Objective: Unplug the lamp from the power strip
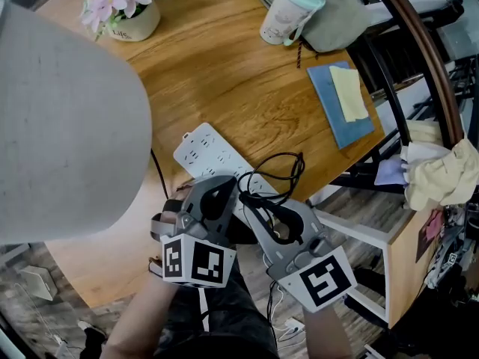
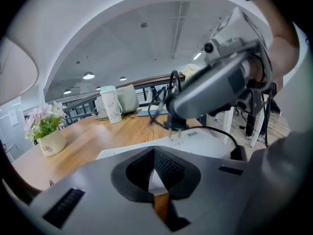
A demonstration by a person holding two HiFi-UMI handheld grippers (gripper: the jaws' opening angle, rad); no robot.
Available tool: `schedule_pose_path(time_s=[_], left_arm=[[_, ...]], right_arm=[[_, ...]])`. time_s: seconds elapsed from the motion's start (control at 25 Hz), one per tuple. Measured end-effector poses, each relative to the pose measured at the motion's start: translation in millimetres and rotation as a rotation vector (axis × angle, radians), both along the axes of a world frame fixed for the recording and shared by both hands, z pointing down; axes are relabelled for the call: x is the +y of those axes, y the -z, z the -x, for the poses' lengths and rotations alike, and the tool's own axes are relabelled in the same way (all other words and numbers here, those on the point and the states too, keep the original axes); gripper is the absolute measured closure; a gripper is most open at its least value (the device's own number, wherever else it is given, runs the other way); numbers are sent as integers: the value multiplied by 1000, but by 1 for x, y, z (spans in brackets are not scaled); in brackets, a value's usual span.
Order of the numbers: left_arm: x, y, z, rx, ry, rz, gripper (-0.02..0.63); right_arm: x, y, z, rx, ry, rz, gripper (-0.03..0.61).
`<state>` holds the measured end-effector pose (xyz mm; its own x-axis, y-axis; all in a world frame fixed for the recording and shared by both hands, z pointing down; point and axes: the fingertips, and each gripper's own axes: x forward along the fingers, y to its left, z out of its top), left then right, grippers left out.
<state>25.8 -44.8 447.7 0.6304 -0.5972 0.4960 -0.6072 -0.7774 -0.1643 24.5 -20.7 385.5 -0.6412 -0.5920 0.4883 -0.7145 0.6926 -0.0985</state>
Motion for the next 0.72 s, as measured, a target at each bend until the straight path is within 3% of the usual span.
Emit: schedule_pose_path(time_s=[0.12,0.28,0.52,0.72], left_arm=[[0,-1,2,-28,0,-9,623],[-1,3,10,-114,13,-72,621],[-2,21,26,-107,51,-133,621],[11,23,32,-103,47,-131,621]], right_arm=[[-2,-4,1,42,48,12,514],[-3,-17,-2,39,12,48,514],[-11,-25,-10,-24,-25,72,511],[-29,-28,-26,-46,-118,68,511]])
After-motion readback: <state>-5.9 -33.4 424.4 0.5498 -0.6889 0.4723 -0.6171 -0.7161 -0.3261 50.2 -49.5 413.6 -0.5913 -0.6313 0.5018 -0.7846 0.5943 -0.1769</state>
